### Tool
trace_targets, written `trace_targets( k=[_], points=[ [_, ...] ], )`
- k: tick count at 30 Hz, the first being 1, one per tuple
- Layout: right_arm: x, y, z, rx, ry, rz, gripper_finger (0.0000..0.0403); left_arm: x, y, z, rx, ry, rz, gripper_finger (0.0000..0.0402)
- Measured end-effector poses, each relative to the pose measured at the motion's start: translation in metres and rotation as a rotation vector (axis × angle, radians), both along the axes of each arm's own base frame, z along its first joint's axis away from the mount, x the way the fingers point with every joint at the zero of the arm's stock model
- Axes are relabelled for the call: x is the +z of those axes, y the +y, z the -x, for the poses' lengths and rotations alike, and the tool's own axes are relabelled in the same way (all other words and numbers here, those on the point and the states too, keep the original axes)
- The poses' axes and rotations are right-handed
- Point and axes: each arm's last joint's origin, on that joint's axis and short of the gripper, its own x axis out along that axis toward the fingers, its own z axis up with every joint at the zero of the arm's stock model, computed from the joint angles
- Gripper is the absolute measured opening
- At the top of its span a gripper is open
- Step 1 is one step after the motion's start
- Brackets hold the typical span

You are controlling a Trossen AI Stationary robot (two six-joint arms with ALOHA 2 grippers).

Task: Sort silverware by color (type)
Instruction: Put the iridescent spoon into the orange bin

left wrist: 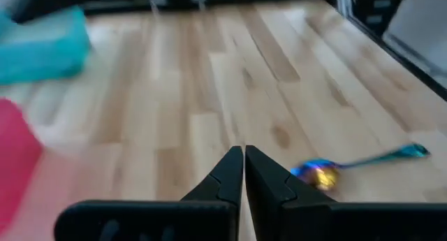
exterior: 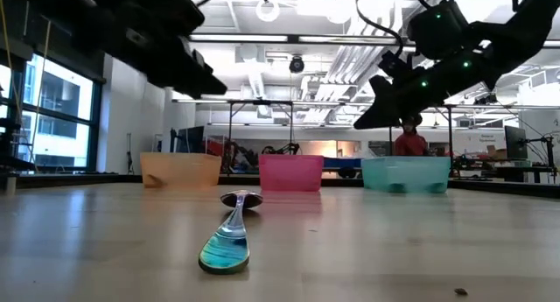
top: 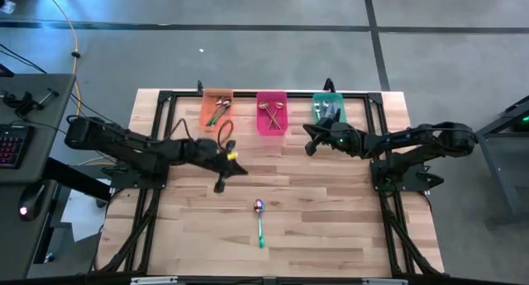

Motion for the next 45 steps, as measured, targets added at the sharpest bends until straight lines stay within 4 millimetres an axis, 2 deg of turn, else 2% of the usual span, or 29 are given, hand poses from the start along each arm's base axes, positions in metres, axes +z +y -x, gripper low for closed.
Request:
trace_targets(
  k=[7,14,21,28,33,40,45],
  points=[
    [0.001,0.006,-0.002,0.038,-0.018,0.01,0.0,0.007,-0.047,0.001,0.008,0.157,-0.025,0.0033],
    [0.003,0.019,-0.006,0.112,-0.037,0.004,0.0,0.012,-0.085,-0.001,-0.073,0.22,-0.062,0.0068],
    [0.003,0.025,-0.008,0.155,-0.015,0.047,0.0,0.001,-0.112,-0.029,-0.164,0.296,-0.151,0.0108],
    [0.006,0.02,-0.008,0.143,-0.03,0.08,0.0,-0.001,-0.127,-0.07,-0.341,0.321,-0.279,0.0136],
    [0.006,0.019,-0.008,0.14,-0.035,0.081,0.0,-0.011,-0.133,-0.092,-0.455,0.388,-0.352,0.014],
    [0.007,0.02,-0.008,0.139,-0.047,0.075,0.0,-0.034,-0.135,-0.105,-0.547,0.438,-0.473,0.014],
    [0.007,0.02,-0.008,0.136,-0.051,0.065,0.0,-0.042,-0.135,-0.113,-0.516,0.448,-0.565,0.014]
  ],
)
